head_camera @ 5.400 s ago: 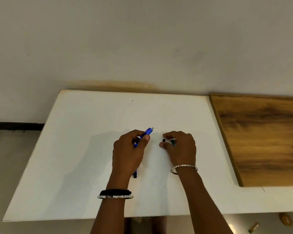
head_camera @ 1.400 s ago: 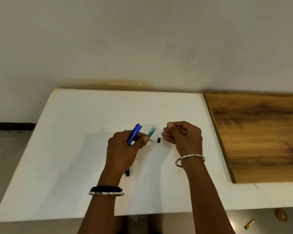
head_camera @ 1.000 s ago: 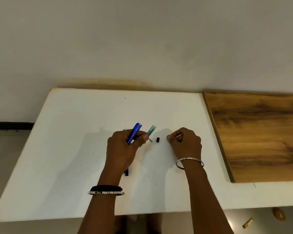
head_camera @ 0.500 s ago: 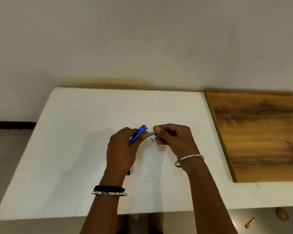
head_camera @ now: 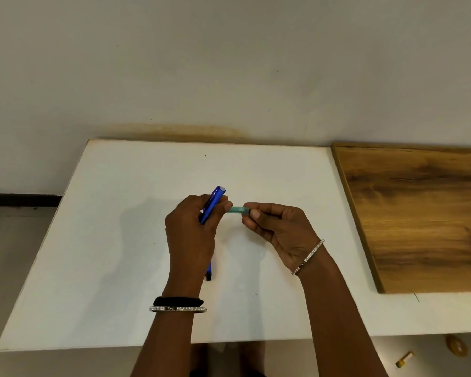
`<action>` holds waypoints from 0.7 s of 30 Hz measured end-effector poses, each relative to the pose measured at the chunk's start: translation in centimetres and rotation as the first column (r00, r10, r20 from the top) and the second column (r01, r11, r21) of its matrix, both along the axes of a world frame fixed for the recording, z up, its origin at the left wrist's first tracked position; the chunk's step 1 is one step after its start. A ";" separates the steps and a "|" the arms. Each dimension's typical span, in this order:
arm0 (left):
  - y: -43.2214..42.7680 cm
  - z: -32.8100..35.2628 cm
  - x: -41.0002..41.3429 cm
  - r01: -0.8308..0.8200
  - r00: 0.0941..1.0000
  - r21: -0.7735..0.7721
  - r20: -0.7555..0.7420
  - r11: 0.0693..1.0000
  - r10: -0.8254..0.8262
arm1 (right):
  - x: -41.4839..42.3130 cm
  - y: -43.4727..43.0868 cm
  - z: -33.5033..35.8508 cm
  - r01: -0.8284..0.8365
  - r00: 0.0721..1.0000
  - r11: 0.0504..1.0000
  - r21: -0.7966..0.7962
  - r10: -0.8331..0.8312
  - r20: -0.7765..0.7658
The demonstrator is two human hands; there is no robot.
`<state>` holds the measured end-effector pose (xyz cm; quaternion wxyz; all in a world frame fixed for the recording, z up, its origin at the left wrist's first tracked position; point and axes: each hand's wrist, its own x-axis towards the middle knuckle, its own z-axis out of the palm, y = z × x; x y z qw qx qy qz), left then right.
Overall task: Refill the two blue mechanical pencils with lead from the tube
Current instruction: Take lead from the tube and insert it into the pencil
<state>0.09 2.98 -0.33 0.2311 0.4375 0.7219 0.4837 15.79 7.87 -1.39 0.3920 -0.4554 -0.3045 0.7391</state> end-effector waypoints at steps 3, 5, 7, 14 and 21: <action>-0.1 -0.3 -0.1 0.025 1.000 -0.022 -0.010 0.999 -0.025 | 0.1 0.1 0.1 0.009 1.000 1.000 0.017 -0.009 -0.006; -0.1 -0.4 -0.2 0.040 0.999 -0.050 -0.021 0.998 -0.041 | 0.2 0.1 0.1 0.011 1.000 0.999 0.034 -0.011 0.002; -0.1 -0.6 -0.3 0.058 0.998 -0.085 -0.029 0.995 -0.061 | 0.3 0.1 0.1 0.027 0.999 0.998 0.061 -0.029 0.030; 0.0 -1.2 -0.5 0.119 0.989 -0.173 -0.067 0.978 -0.132 | 0.3 0.5 0.5 0.063 0.977 0.973 0.223 -0.105 0.183; -0.1 -1.1 -0.4 0.124 0.992 -0.150 0.027 0.981 -0.122 | 0.2 0.5 1.1 0.085 0.965 0.949 0.304 -0.154 0.210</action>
